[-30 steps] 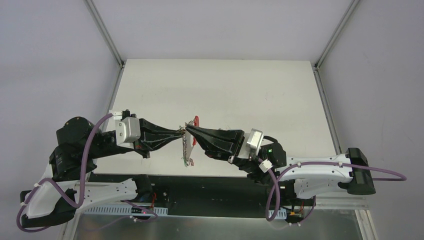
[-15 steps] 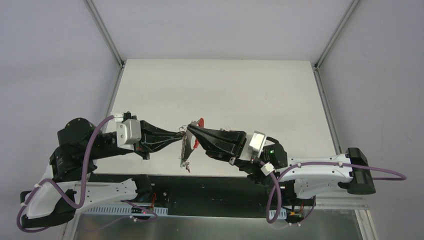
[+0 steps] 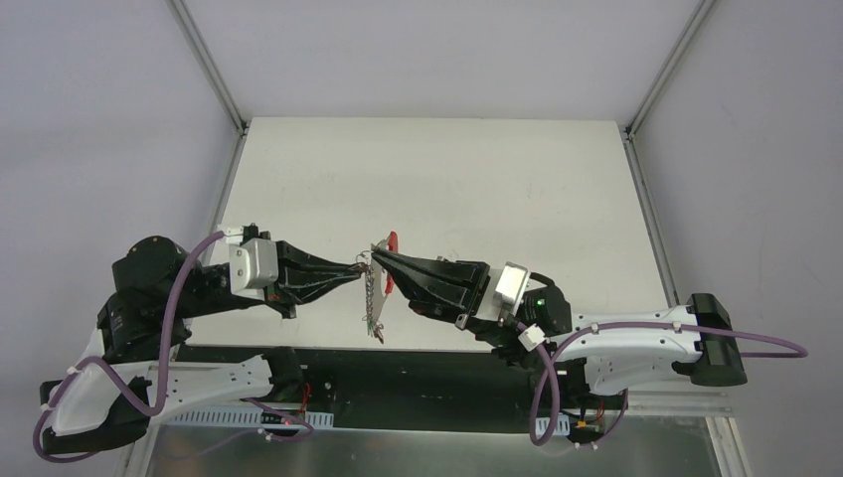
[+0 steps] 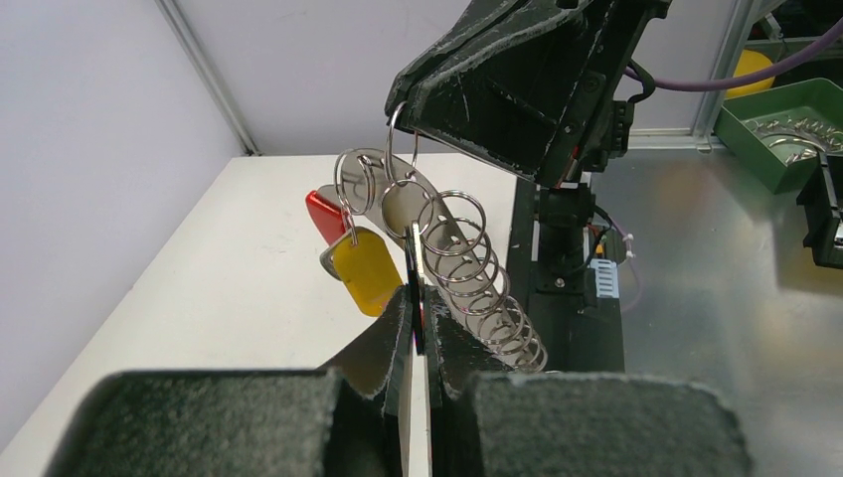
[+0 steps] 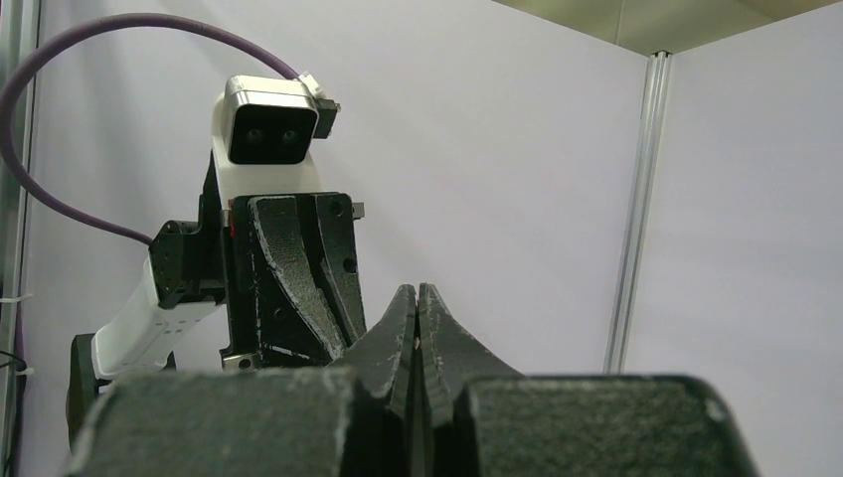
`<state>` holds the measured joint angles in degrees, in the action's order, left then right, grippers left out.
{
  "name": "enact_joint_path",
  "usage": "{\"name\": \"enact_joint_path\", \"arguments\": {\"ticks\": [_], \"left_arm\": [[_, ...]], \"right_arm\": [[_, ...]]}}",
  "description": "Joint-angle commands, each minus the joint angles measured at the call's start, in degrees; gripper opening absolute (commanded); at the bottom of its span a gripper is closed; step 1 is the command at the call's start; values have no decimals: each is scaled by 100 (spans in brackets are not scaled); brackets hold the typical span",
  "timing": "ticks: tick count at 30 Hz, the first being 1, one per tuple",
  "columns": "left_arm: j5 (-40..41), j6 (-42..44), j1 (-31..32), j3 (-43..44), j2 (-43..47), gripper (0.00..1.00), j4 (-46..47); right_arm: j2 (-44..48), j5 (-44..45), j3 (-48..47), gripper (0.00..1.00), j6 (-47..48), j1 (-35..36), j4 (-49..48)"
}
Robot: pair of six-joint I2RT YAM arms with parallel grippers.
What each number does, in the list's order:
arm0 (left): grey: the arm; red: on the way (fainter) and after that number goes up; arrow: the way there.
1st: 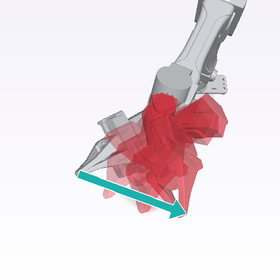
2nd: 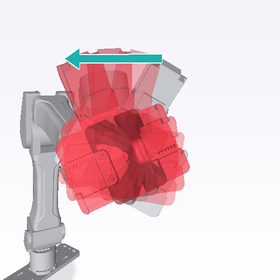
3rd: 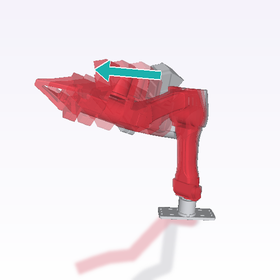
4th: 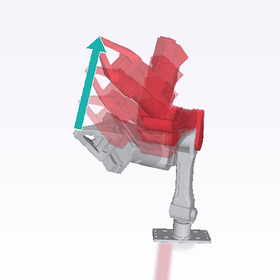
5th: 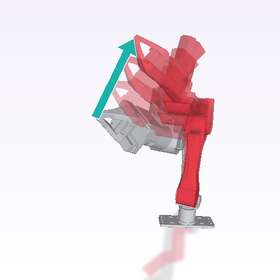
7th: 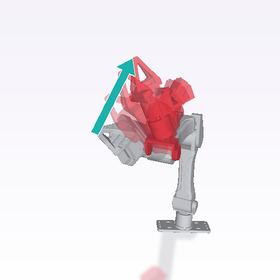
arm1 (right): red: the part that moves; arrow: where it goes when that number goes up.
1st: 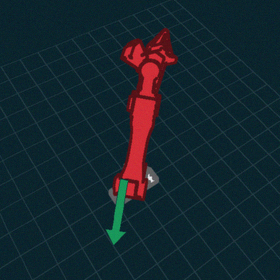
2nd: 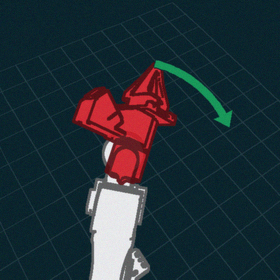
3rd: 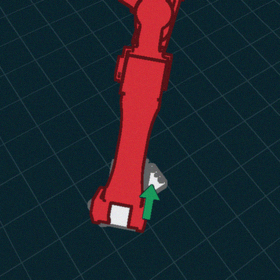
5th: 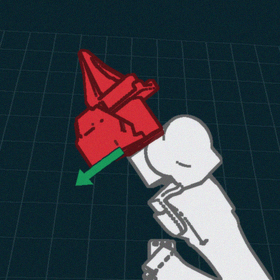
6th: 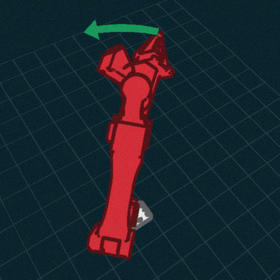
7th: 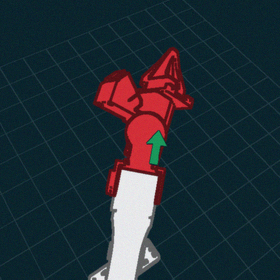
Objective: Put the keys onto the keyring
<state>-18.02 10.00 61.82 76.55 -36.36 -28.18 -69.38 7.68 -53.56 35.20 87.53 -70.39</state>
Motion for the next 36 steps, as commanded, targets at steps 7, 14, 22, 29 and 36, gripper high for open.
{"name": "enact_joint_path", "arguments": {"ticks": [7,14,22,29,36], "left_arm": [[-282,30,1,226,-399,0,-413],[-348,64,-3,287,-504,0,-538],[-329,74,-2,258,-454,0,-532],[-195,92,-1,218,-427,0,-540],[1,112,-4,181,-513,0,-539]], "right_arm": [[199,-27,-294,0,-18,44,-813],[206,-40,-287,0,-30,54,-809],[264,125,-135,0,14,55,-810],[601,516,125,0,128,54,-275],[1128,1451,342,0,86,55,881]]}}
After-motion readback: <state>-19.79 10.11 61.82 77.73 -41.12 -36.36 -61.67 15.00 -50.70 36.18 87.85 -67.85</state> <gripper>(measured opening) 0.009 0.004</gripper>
